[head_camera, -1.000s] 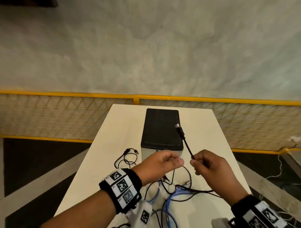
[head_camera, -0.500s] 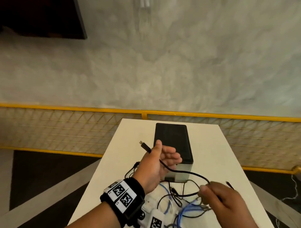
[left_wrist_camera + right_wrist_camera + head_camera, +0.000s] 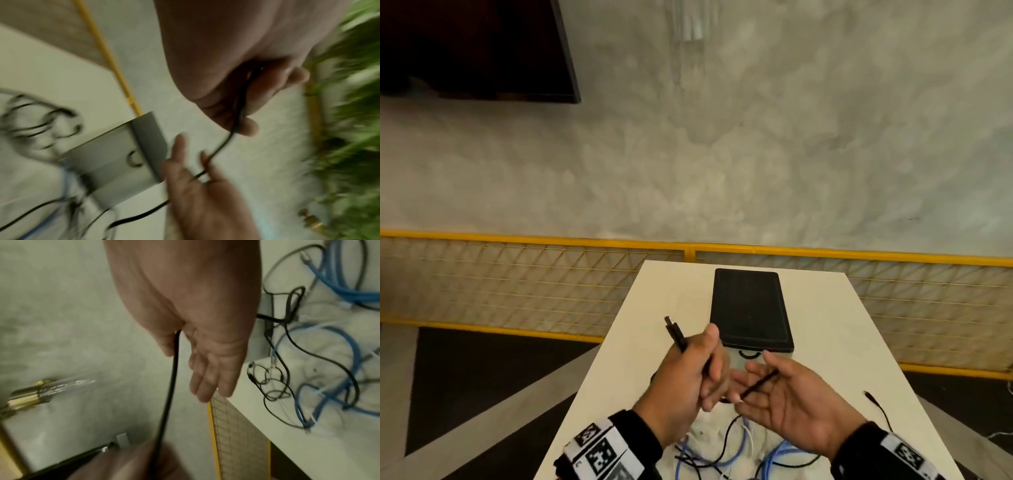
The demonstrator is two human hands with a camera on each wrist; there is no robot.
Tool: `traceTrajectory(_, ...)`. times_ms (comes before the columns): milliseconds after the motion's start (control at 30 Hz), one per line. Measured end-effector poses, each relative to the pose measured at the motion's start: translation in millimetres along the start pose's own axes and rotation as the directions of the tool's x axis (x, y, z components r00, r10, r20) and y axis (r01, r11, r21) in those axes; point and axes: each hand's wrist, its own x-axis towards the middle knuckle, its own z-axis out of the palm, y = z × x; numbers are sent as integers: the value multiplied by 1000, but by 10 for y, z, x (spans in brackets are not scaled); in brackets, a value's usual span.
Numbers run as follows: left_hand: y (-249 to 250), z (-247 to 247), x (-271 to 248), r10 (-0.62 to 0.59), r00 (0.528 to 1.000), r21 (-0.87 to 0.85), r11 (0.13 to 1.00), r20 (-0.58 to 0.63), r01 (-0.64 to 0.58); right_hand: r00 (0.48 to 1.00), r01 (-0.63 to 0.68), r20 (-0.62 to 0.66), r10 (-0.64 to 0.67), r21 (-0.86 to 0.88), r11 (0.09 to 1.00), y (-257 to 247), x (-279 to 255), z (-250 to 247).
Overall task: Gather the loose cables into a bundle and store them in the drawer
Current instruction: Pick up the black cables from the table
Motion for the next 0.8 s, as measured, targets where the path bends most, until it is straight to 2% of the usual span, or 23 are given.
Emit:
traceTrajectory(67,115,31,-9,42,997,-45,998,66,-39,1000,17,-11,-16,25,1000,54,52,30)
traceTrajectory(100,141,38,-38,3,995,-47,999,97,1,1000,24,-14,-24,50,998,63,81,41)
traceTrajectory(167,112,-16,-142,-184,975,36,983,127,181,997,56,-57,-51,97,994,15,140,-5)
traceTrajectory(200,90,-67,-198,-297,946,117,952,127,283,993,88,-87,-77,138,987,-37,165,-79)
traceTrajectory(267,-5,-302,-320,-498,866,338,822,39,458,980,164,-154,-129,236,958,-182,180,-268)
traceTrajectory(300,-61,-420,-373,-549,835,457,732,-45,506,973,194,-177,-150,266,944,-252,173,-357)
traceTrajectory(367,-180,-611,-456,-483,834,665,534,-267,522,966,224,-184,-179,257,940,-340,137,-458)
traceTrajectory(433,-230,-633,-481,-399,854,743,446,-335,499,977,191,-133,-168,181,965,-347,98,-423)
traceTrajectory(467,-268,-591,-452,-445,836,706,477,-320,524,981,177,-105,-165,117,977,-325,79,-372)
traceTrajectory(500,-289,-535,-408,-497,815,594,572,-297,565,984,164,-84,-158,60,985,-274,70,-330)
traceTrajectory(533,-289,-473,-338,-490,827,493,666,-276,560,986,150,-73,-150,1,989,-203,81,-287)
traceTrajectory(567,-276,-401,-256,-423,865,444,742,-271,502,988,139,-60,-142,-49,989,-121,92,-249)
traceTrajectory(600,-301,-352,-160,-355,896,462,769,-266,441,989,133,-55,-137,-77,988,-21,108,-221)
traceTrajectory(667,-335,-180,9,-303,933,544,758,-195,360,990,123,-49,-128,-96,988,135,131,-123)
traceTrajectory(733,-392,-31,112,-300,949,614,734,-92,291,994,100,-44,-103,-78,992,210,141,-44)
traceTrajectory(800,-438,21,155,-243,969,653,727,-43,211,997,49,-48,-53,-69,996,195,107,20)
